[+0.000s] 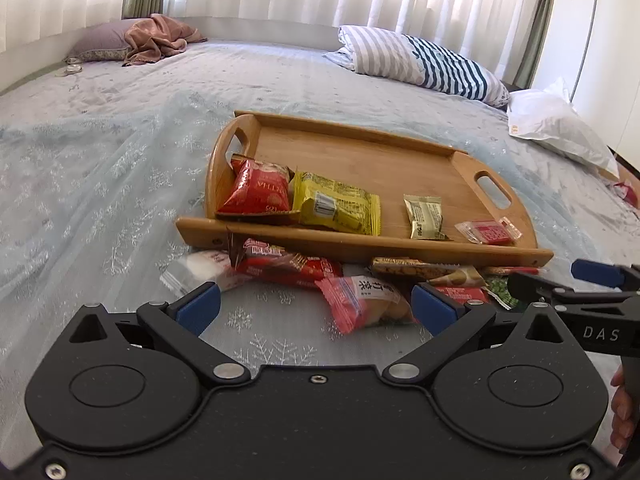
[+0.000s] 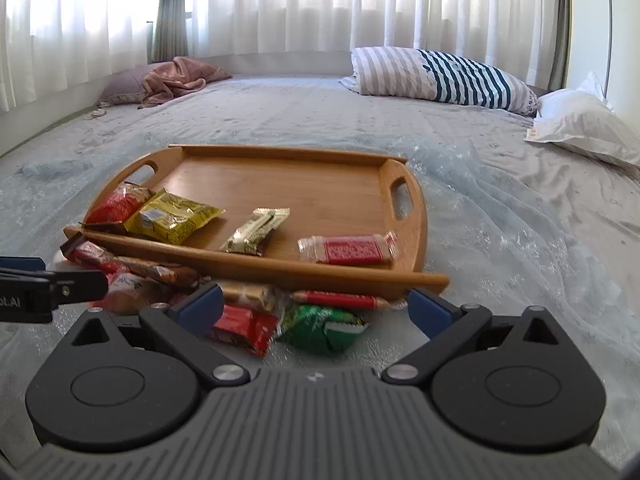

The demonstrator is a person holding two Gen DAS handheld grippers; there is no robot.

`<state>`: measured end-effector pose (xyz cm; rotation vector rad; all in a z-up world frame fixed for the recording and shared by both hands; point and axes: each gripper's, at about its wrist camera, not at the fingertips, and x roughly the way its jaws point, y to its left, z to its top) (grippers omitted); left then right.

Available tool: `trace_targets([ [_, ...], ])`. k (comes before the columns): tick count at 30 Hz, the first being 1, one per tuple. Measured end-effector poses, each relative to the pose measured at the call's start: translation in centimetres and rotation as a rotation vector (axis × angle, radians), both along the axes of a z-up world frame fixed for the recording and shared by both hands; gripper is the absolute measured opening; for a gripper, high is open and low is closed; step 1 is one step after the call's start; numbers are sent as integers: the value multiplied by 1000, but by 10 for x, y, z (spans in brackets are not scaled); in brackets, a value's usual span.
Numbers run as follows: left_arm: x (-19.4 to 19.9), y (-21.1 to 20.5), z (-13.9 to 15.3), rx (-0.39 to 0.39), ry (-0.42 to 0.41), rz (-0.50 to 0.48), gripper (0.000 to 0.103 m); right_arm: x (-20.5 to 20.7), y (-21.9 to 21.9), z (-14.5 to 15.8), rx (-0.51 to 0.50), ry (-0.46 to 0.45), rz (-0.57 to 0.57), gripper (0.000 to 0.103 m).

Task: Organize snacks
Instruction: 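Open both tools and withdraw them from the tray, then grasp the pink-wrapped pastry with the left tool while the right tool grasps the green candy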

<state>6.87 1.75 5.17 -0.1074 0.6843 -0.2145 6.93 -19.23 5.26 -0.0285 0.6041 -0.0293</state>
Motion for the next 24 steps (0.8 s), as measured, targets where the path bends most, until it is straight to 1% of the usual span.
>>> trace_targets([
  [2,-2,2,-2,3,5,0,103,-4,-2,-2,-2,4,-4,103],
  [7,0,1,-7,50,20,2,103,-5,-3,-11,-28,30,-4,103],
  [10,-2,-2,-6,49,12,-12,103,-3,-3,-18,-29,32,-1,103],
  [15,-4,-11,-4,48,-3,-46,103,4,-12,-23,22,14,-86,102],
  [17,-3,-14,-5,52,-3,-53,103,10,-17,-26,72,29,-93,91],
  [19,-3,-17,-6,53,2,-58,103,17,-21,-32,124,55,-91,84],
  [20,-2,-18,-7,52,5,-59,103,19,-21,-35,136,62,-92,84],
  [21,-2,-19,-7,51,9,-59,103,19,-20,-36,126,55,-92,83],
  [23,-2,-21,-8,47,13,-63,103,19,-17,-37,99,46,-76,69],
  [24,-1,-22,-9,45,12,-64,103,19,-15,-37,88,41,-66,66],
])
